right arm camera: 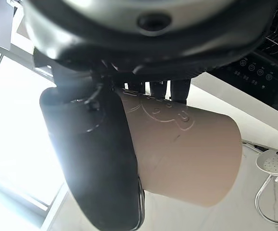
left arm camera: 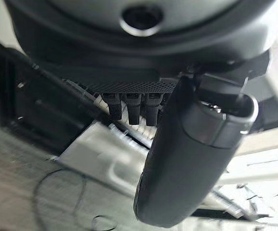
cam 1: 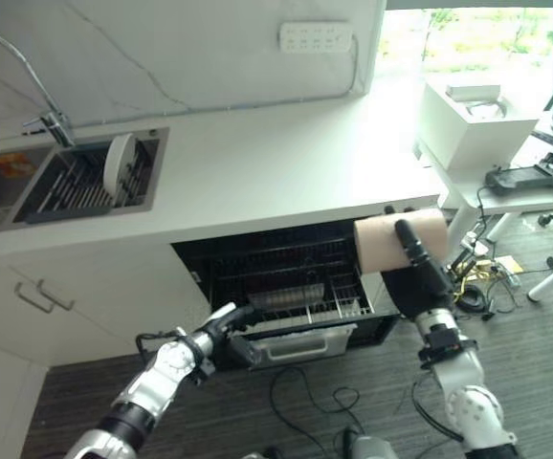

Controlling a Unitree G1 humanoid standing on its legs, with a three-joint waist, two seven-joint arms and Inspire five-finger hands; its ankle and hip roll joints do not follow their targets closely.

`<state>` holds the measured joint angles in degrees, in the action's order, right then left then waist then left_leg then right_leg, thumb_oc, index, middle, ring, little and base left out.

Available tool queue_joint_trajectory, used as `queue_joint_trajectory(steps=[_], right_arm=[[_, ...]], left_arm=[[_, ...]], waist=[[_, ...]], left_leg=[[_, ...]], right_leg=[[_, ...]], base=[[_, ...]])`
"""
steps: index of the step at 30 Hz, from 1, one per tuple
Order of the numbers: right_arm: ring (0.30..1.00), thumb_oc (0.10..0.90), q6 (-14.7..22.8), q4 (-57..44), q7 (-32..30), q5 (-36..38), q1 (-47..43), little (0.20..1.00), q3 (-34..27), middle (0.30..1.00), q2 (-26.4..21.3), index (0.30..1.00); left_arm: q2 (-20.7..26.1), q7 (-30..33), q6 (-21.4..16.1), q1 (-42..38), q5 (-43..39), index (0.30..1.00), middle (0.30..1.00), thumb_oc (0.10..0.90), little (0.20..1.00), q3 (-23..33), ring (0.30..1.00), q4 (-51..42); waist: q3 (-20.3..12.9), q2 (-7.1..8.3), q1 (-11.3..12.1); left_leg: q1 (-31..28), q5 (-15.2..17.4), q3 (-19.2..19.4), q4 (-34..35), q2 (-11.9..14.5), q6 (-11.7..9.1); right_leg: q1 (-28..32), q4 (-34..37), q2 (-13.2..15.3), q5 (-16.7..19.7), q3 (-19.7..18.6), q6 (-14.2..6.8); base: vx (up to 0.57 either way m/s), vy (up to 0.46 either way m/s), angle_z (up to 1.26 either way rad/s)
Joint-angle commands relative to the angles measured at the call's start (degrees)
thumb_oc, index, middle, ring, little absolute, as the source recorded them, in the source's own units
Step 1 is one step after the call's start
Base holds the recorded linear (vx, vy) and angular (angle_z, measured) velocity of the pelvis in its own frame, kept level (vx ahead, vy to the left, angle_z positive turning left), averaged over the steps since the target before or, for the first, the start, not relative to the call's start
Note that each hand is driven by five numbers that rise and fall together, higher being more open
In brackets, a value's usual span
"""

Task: Place the dishes in the dishwasher.

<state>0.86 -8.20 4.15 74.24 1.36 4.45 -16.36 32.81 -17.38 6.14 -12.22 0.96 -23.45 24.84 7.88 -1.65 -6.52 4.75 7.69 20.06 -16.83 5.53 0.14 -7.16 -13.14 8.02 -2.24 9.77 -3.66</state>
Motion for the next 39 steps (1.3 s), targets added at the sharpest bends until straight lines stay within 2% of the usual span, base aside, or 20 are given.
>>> queue_joint_trajectory(steps=[1,4,8,11,12,16,19,23,28,30,34,35,37,38,39], right_arm=[[0.3,0.4,1.8,-5.3,4.4,-1.9,-6.4,0.3,-1.8,0.3,-0.5,0.3],[0.3,0.4,1.3,-5.4,4.5,-2.3,-6.1,0.3,-1.9,0.3,-0.3,0.3],[0.3,0.4,-0.5,-5.9,4.1,-2.9,-5.9,0.3,-2.4,0.3,0.1,0.3],[0.3,0.4,-1.8,-6.3,3.7,-3.0,-6.2,0.3,-2.8,0.3,0.1,0.3],[0.3,0.4,-2.1,-6.4,3.5,-3.2,-6.5,0.3,-2.8,0.3,0.2,0.3],[0.3,0.4,-0.8,-5.8,2.9,-5.0,-7.1,0.3,-0.2,0.3,1.0,0.3],[0.3,0.4,-1.5,-5.2,3.7,-5.2,-7.7,0.3,0.0,0.3,1.0,0.3],[0.3,0.4,-1.4,-3.5,5.0,-5.6,-8.1,0.3,0.0,0.3,1.1,0.3],[0.3,0.4,-1.2,-2.6,4.8,-5.7,-8.6,0.3,0.6,0.3,0.7,0.3],[0.3,0.4,-1.3,-2.3,5.1,-5.7,-8.7,0.3,0.6,0.3,0.7,0.3],[0.3,0.4,-1.6,-2.6,5.2,-5.6,-8.1,0.3,0.2,0.3,0.4,0.3],[0.3,0.4,-1.7,-2.8,5.4,-5.7,-7.1,0.3,-0.5,0.3,0.3,0.3],[0.3,0.4,-1.7,-2.8,5.7,-5.8,-6.3,0.3,-1.3,0.3,-0.2,0.3],[0.3,0.4,-1.7,-2.9,5.6,-5.7,-5.5,0.3,-2.5,0.3,-0.8,0.3],[0.3,0.4,-1.8,-3.0,5.4,-5.4,-5.1,0.3,-3.2,0.3,-1.3,0.3]], left_arm=[[1.1,0.4,-1.0,-6.1,3.5,0.9,0.9,0.8,0.9,0.0,0.9,0.3],[0.2,0.0,-0.5,-5.9,4.7,0.9,0.9,0.8,0.9,-0.2,0.9,2.2],[-1.7,-4.2,1.0,-5.4,8.7,0.9,0.9,0.8,0.9,-1.5,0.9,4.5],[-2.3,-13.8,3.5,-5.1,12.7,0.9,0.9,0.8,0.9,-3.9,0.9,4.9],[-2.6,-19.5,4.9,-4.8,14.3,0.9,0.9,0.8,0.9,-5.7,0.9,4.2],[-3.9,-34.1,8.7,-4.0,19.2,0.9,0.9,0.8,0.9,-11.9,0.9,4.3],[-5.3,-45.0,13.4,-3.8,14.1,0.9,0.9,0.8,0.9,-14.0,0.9,5.3],[-6.5,-52.7,17.2,-2.5,13.0,0.9,0.9,0.8,0.9,-15.5,0.9,4.6],[-6.8,-59.0,18.8,-0.7,13.9,0.9,0.9,0.8,0.9,-17.3,0.9,6.1],[-6.6,-56.8,17.9,-0.2,11.8,0.9,0.9,0.8,0.9,-17.4,0.9,6.2],[-6.3,-47.6,14.9,0.2,5.0,0.9,0.9,0.8,0.9,-14.9,0.9,6.1],[-5.6,-40.8,13.0,0.1,-0.2,0.9,0.9,0.8,0.9,-11.1,0.9,3.5],[-4.0,-35.5,11.1,0.1,-4.0,0.9,0.9,0.8,0.9,-7.7,0.9,-0.1],[-2.5,-30.2,8.9,0.0,-8.0,0.9,0.9,0.8,0.9,-3.9,0.9,-3.3],[-1.4,-29.1,9.0,-0.1,-9.2,0.9,0.9,0.8,0.9,-1.3,0.9,-5.8]], waist=[[-2.3,-0.89,-0.3],[-2.4,-0.93,-0.5],[-2.3,-1.09,-0.9],[-2.1,-1.19,-1.1],[-2.0,-1.26,-1.3],[-2.0,-1.47,-1.7],[-1.8,-1.51,-2.3],[-1.7,-1.78,-2.3],[-1.9,-2.09,-2.2],[-1.9,-2.19,-2.2],[-2.1,-2.12,-1.8],[-2.2,-1.92,-1.3],[-2.2,-1.82,-1.0],[-1.9,-1.64,-0.5],[-2.0,-1.59,-0.2]], left_leg=[[-2.7,3.7,-5.3,-0.4,3.1,-3.6],[-2.9,3.7,-5.0,-0.4,3.2,-3.6],[-3.0,3.6,-4.8,-0.4,3.3,-3.7],[-2.8,3.5,-4.8,-0.4,3.4,-3.7],[-2.7,3.5,-4.8,-0.4,3.4,-3.7],[-2.5,3.8,-4.6,-0.4,3.3,-3.6],[-2.6,3.9,-4.0,-0.4,3.6,-3.6],[-2.5,3.9,-4.1,-0.4,3.5,-3.7],[-2.2,4.1,-4.3,-0.4,3.4,-3.8],[-2.1,4.0,-4.3,-0.4,3.4,-3.8],[-2.1,4.0,-4.5,-0.4,3.3,-3.9],[-2.0,3.9,-4.6,-0.4,3.2,-3.9],[-2.0,3.8,-4.8,-0.4,3.3,-3.9],[-2.3,3.7,-4.9,-0.4,3.3,-4.0],[-2.2,3.6,-4.9,-0.4,3.2,-4.0]], right_leg=[[2.5,-4.1,0.9,-5.7,-0.4,-5.2],[2.6,-4.1,0.8,-5.8,-0.6,-5.3],[2.7,-4.1,0.8,-5.8,-0.8,-5.3],[2.5,-4.1,0.8,-5.8,-0.9,-5.5],[2.4,-4.1,0.9,-5.8,-0.9,-5.6],[2.0,-4.1,0.9,-6.0,-1.1,-5.8],[1.9,-4.1,0.6,-6.0,-1.4,-5.7],[1.9,-4.1,0.7,-6.1,-1.2,-5.7],[1.8,-4.1,0.8,-6.5,-1.2,-5.6],[1.8,-4.1,0.8,-6.5,-1.2,-5.5],[2.0,-4.1,0.9,-6.6,-0.8,-5.5],[2.2,-4.1,1.1,-6.5,-0.5,-5.5],[2.3,-4.1,1.2,-6.4,-0.2,-5.5],[2.7,-4.1,1.3,-6.4,0.1,-5.5],[2.7,-4.1,1.3,-6.3,0.2,-5.4]], base=[[0.0,0.0,0.0],[0.01,-0.001,-0.01],[0.02,0.002,-0.02],[0.0,0.003,-0.01],[0.0,0.0,0.0],[-0.01,-0.005,-0.03],[-0.02,0.0,-0.02],[0.0,0.0,0.0],[0.0,0.0,0.0],[0.0,0.017,-0.03],[0.0,0.006,-0.03],[0.0,0.0,0.0],[0.0,0.0,0.0],[0.02,0.002,0.04],[0.02,0.004,0.06]])
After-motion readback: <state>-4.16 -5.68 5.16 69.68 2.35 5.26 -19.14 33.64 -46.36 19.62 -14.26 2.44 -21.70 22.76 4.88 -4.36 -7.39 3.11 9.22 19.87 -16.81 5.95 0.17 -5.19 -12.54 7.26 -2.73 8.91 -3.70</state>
